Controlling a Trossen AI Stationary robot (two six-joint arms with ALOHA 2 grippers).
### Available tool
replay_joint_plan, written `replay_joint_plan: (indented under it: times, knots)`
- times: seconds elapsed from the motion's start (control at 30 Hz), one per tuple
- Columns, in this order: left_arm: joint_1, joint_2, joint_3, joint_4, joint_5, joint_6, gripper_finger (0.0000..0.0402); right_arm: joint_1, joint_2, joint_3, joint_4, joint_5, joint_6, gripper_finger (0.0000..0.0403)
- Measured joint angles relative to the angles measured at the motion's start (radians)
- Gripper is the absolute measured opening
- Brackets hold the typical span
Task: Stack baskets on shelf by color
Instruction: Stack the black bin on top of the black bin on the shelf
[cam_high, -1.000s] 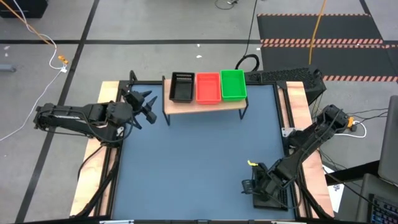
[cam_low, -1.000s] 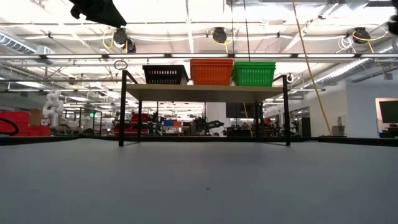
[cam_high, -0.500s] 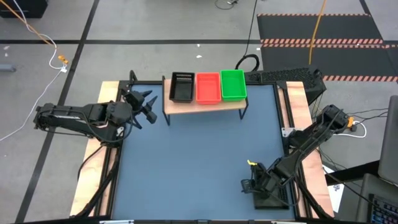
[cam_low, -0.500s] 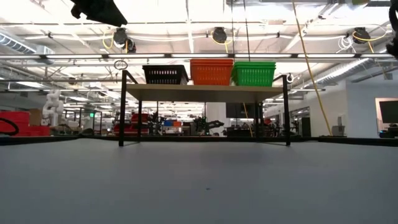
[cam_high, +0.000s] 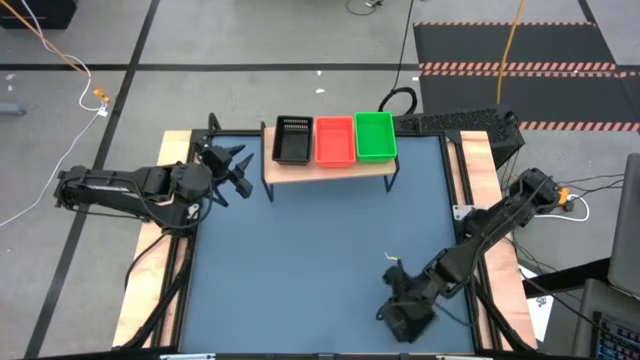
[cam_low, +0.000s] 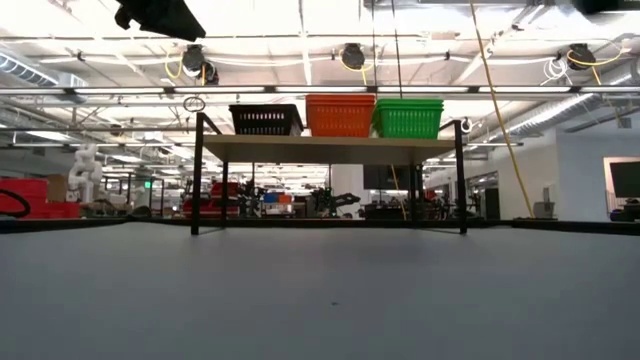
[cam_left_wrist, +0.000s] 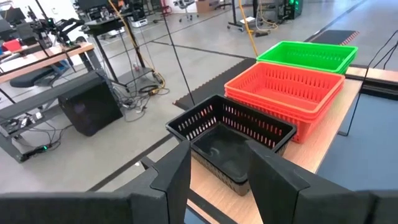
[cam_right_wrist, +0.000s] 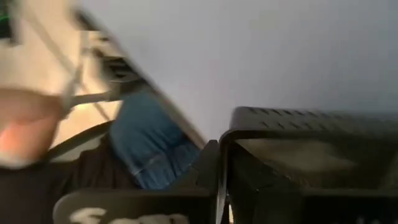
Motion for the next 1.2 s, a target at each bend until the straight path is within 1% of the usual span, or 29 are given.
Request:
replay_joint_plan:
  times: [0.1,0.2,0.27,0.37,0.43,0.53,0.67,0.8,0.87,1.07,1.2]
  knots:
    - [0.000,0.000,0.000,0.003,0.000,0.002,0.0152,-0.046,0.003,0.113,0.031,0.017,-0.258,0.0004]
    - [0.000,0.000,0.000,0.002,0.000,0.011,0.0152,-0.098,0.002,0.236,0.134,0.059,-0.587,0.0003]
    - [0.000,0.000,0.000,0.001,0.000,0.018,0.0152,-0.136,0.001,0.318,0.169,0.068,-0.801,0.0003]
    - [0.000,0.000,0.000,-0.002,0.000,0.027,0.0152,-0.201,0.001,0.431,0.141,0.068,-1.061,0.0002]
    - [0.000,-0.004,0.000,-0.010,0.000,0.027,0.0152,-0.252,0.001,0.497,0.087,0.066,-1.245,0.0002]
    - [0.000,-0.014,0.000,-0.014,0.000,0.026,0.0152,-0.343,0.002,0.585,-0.007,0.085,-1.448,0.0001]
    - [0.000,-0.031,0.000,-0.017,-0.001,0.027,0.0152,-0.506,0.022,0.676,-0.074,0.097,-1.592,0.0001]
    - [0.000,-0.037,0.000,-0.018,-0.006,0.027,0.0152,-0.658,0.101,0.761,-0.109,0.083,-1.609,0.0001]
    - [0.000,-0.039,0.000,-0.023,-0.006,0.029,0.0152,-0.713,0.162,0.823,-0.125,0.043,-1.630,0.0001]
    - [0.000,-0.041,0.000,-0.022,-0.006,0.029,0.0152,-0.847,0.364,1.067,-0.288,0.043,-1.744,0.0001]
    - [0.000,-0.041,0.000,-0.022,-0.006,0.042,0.0152,-0.907,0.452,1.109,-0.308,0.055,-1.785,0.0001]
